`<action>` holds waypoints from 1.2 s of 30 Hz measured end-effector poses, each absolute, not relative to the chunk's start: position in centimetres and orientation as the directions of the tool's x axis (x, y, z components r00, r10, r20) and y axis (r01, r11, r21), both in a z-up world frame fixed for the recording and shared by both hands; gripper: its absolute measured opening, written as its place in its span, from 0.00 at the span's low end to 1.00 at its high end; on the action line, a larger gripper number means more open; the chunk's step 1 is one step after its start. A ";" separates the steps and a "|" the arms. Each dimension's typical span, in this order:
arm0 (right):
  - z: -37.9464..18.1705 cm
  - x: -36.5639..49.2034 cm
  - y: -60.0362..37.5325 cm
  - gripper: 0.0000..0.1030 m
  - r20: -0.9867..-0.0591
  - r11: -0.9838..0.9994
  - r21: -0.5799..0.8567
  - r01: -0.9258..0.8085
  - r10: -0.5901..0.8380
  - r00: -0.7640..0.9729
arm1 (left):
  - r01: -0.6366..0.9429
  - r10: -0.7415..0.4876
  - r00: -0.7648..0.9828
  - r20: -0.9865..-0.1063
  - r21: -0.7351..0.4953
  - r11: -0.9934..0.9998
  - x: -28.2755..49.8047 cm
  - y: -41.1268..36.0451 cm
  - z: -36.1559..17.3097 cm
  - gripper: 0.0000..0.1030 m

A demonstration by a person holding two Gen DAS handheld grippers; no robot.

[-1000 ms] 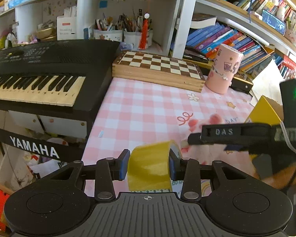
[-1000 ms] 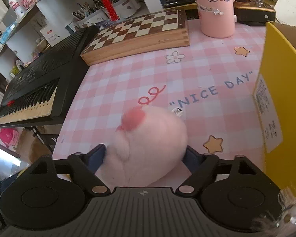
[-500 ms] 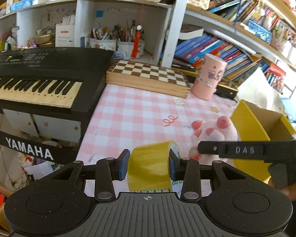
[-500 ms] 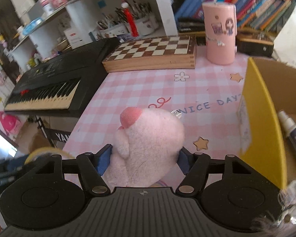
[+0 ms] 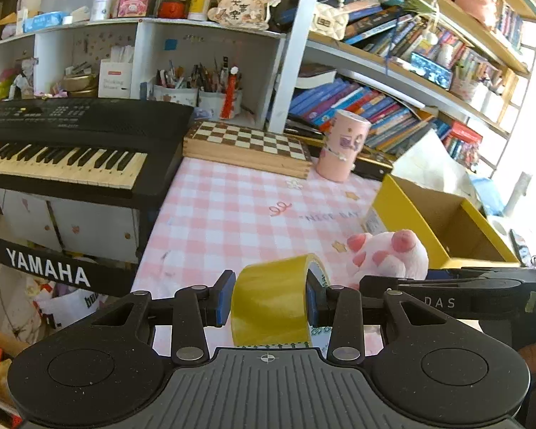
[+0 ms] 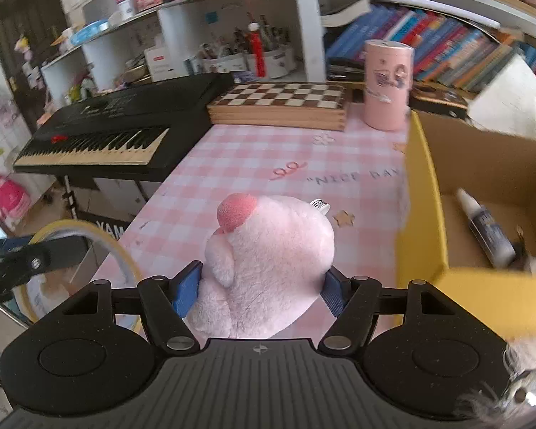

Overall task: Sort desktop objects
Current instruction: 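Lift the plush pig and tape roll and carry both over the yellow box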

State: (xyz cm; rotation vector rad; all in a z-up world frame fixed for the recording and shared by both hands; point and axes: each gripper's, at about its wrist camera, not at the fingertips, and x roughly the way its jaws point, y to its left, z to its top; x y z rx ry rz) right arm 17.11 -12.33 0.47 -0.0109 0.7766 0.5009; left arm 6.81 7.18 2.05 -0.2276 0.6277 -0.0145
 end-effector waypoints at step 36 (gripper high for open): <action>-0.9 0.5 -24.8 0.65 -0.730 0.992 0.126 -0.004 0.096 0.676 | 0.438 -0.492 0.641 -0.589 -0.245 0.865 3.4 -4.8 0.2 0.37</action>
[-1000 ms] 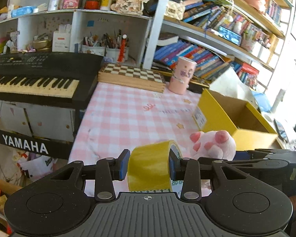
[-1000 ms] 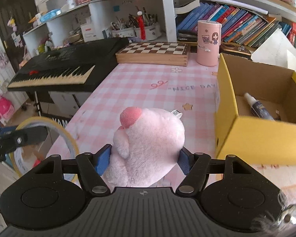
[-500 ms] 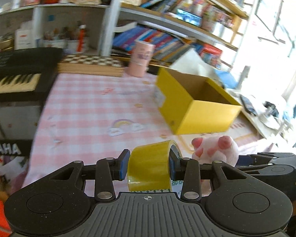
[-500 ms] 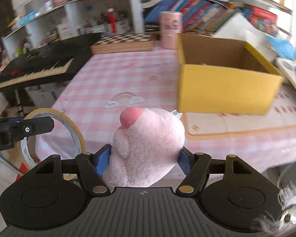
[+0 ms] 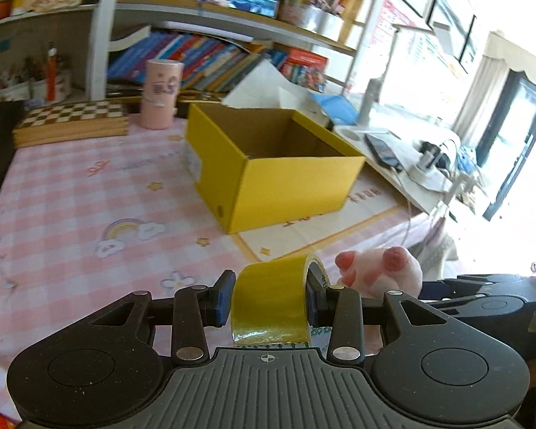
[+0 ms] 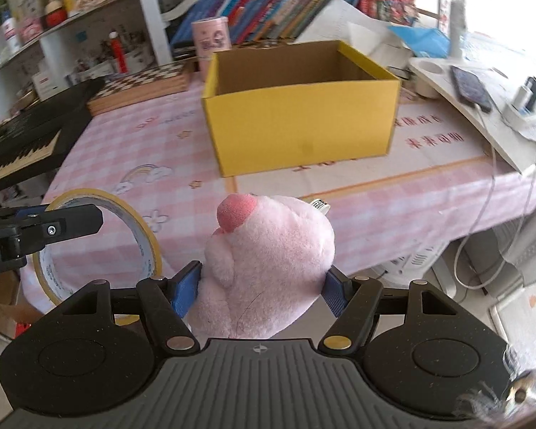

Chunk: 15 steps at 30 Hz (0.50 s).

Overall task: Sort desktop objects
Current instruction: 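Lift the plush pig and tape roll and carry both over the yellow box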

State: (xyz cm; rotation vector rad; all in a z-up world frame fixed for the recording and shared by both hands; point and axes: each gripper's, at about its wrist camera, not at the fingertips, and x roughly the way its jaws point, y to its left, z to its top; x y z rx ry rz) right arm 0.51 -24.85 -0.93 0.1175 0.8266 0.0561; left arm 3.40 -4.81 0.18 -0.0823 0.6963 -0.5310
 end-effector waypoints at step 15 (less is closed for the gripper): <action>-0.8 3.0 -28.4 0.65 -0.723 0.989 0.149 -0.008 0.115 0.681 | 0.432 -0.474 0.666 -0.577 -0.220 0.875 5.5 -8.6 1.4 0.37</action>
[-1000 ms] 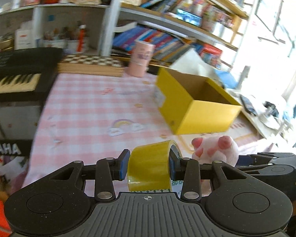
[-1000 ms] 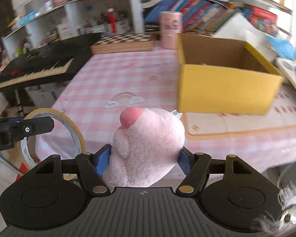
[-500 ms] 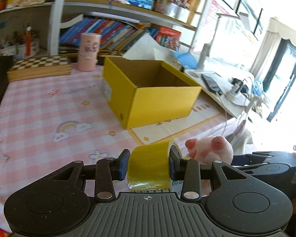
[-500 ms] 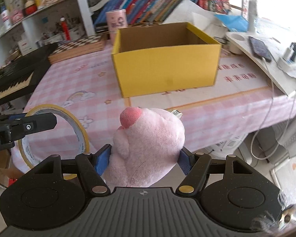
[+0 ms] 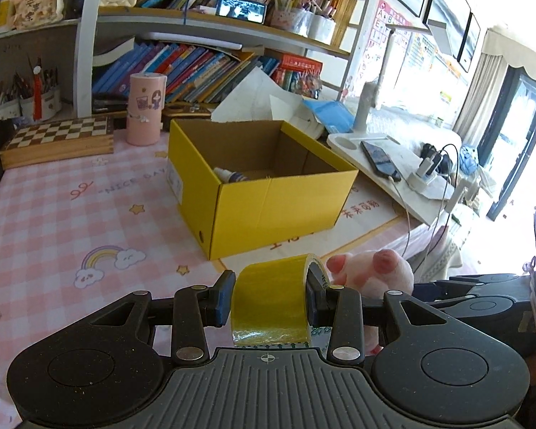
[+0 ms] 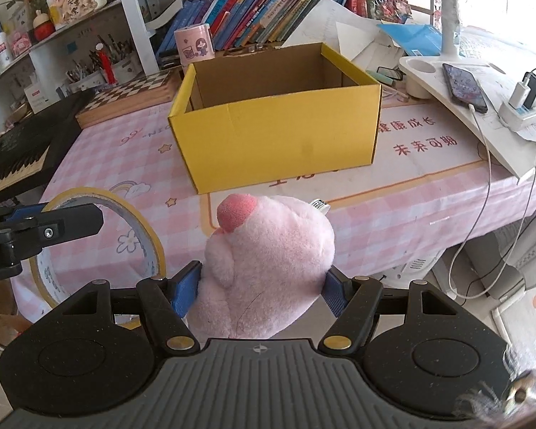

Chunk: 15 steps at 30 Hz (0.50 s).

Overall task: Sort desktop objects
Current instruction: 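Lift the plush pig and tape roll and carry both over the yellow box, then lower both tools into the yellow box and open them to release the objects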

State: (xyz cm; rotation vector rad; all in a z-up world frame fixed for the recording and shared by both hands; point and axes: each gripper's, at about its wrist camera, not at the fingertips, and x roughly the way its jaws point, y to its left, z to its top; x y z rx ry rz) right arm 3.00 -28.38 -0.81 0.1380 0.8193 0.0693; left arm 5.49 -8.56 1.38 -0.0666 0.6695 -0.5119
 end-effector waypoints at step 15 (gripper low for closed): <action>1.8 7.2 -34.9 0.65 -0.600 0.997 0.071 0.003 0.040 0.799 | 0.457 -0.498 0.727 -0.472 -0.209 0.865 11.5 -15.1 5.4 0.37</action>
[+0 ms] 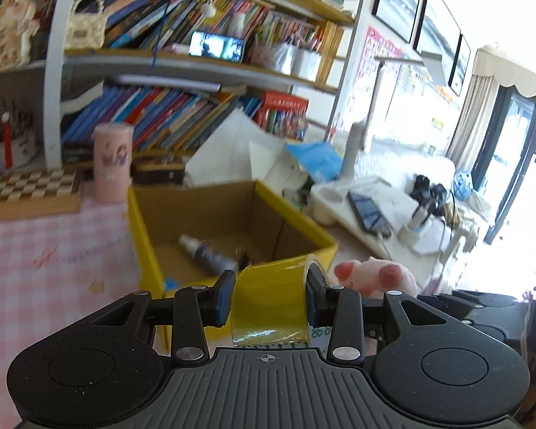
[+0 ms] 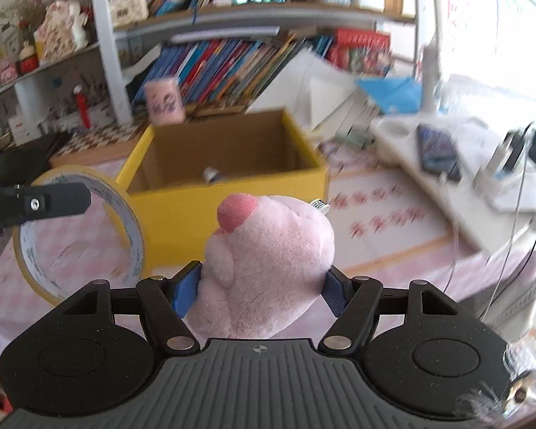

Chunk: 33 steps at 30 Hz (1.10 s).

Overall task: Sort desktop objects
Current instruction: 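Lower both tools into the yellow box and open them to release the objects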

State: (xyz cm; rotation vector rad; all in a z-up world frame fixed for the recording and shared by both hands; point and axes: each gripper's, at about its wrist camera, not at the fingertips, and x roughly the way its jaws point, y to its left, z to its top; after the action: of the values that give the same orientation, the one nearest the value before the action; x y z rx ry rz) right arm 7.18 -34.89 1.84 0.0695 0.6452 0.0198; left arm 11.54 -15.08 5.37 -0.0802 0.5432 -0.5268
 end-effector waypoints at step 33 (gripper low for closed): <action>4.4 27.1 -36.3 0.65 -0.542 0.952 -0.066 -0.300 0.219 0.811 | 0.259 -0.200 0.774 -0.601 0.012 0.966 25.2 -21.7 -1.9 0.35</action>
State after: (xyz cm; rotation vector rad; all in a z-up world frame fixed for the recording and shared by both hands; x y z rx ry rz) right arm 27.14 -36.34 4.43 -0.1513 0.5597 0.2783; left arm 25.16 -21.66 -1.92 0.0956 0.6401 -0.2487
